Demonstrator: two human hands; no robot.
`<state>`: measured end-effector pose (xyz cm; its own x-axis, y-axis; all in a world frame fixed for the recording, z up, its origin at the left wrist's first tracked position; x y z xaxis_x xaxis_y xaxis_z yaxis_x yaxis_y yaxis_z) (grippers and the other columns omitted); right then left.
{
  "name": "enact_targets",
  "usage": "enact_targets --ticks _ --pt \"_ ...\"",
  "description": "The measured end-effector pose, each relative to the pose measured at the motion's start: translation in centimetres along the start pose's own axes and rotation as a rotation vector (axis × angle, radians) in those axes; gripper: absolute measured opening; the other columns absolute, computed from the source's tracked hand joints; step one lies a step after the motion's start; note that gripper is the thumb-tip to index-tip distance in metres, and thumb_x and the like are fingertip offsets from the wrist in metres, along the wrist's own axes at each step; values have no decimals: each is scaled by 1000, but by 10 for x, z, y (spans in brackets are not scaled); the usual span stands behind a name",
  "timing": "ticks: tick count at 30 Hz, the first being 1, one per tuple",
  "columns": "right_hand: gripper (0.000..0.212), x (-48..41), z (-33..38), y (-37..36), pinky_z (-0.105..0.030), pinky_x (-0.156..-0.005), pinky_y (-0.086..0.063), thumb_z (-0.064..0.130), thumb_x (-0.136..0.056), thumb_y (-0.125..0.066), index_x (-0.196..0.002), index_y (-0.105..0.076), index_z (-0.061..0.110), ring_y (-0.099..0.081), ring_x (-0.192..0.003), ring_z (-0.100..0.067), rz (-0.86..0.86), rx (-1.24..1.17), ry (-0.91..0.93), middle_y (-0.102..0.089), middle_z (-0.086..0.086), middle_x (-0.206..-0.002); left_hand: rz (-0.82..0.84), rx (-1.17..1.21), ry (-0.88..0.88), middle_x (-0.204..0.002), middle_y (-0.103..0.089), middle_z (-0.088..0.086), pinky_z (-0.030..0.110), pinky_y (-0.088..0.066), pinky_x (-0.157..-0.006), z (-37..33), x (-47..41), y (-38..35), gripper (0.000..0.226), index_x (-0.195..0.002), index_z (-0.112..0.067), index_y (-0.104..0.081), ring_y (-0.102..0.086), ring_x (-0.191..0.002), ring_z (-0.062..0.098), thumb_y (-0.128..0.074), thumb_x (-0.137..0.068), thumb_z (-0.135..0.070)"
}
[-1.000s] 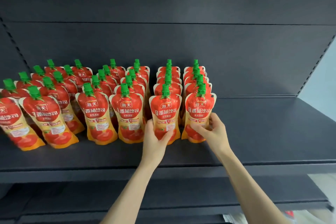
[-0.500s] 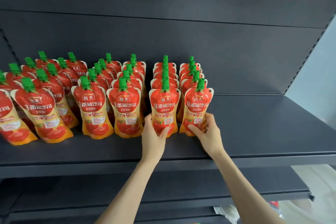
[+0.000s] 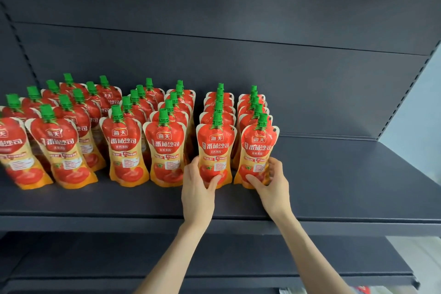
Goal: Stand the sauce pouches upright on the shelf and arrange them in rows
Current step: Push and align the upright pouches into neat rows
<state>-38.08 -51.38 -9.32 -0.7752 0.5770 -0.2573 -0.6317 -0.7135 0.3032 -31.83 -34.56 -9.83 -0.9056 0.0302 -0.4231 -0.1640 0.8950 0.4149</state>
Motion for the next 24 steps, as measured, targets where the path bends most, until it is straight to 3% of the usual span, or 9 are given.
enact_targets --ticks 4,12,24 --pt "52 -2 1 -3 -26 -88 -49 22 -80 -73 -119 -40 25 -59 -95 -7 2 12 -5 -59 11 -106 5 -10 -4 -131 -50 7 31 -46 -91 -2 0 0 64 -134 -13 -39 -49 -122 21 -70 -80 -30" --pt "56 -2 3 -4 -19 -84 -45 23 -83 -70 -128 -38 18 -56 -96 -5 25 46 -6 -57 10 -110 27 -91 -7 -135 -48 7 37 -50 -89 -1 1 0 65 -136 -12 -36 -52 -121 24 -66 -83 -34" --pt "56 -2 -1 -6 -29 -91 -48 27 -84 -68 -129 -36 20 -58 -100 -9 28 107 -19 -58 10 -112 77 -114 35 -141 -43 7 39 -47 -94 -2 0 -1 65 -139 -14 -32 -48 -125 25 -61 -86 -36"
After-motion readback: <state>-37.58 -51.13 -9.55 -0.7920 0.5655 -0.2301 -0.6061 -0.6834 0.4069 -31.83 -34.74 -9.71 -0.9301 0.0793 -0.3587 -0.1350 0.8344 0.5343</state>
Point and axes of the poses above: each hand's wrist, its own x-axis away from the middle knuckle, its own y-axis out of the back of the hand, z = x × y, the point moved 3 cm from there along -x, towards the middle knuckle
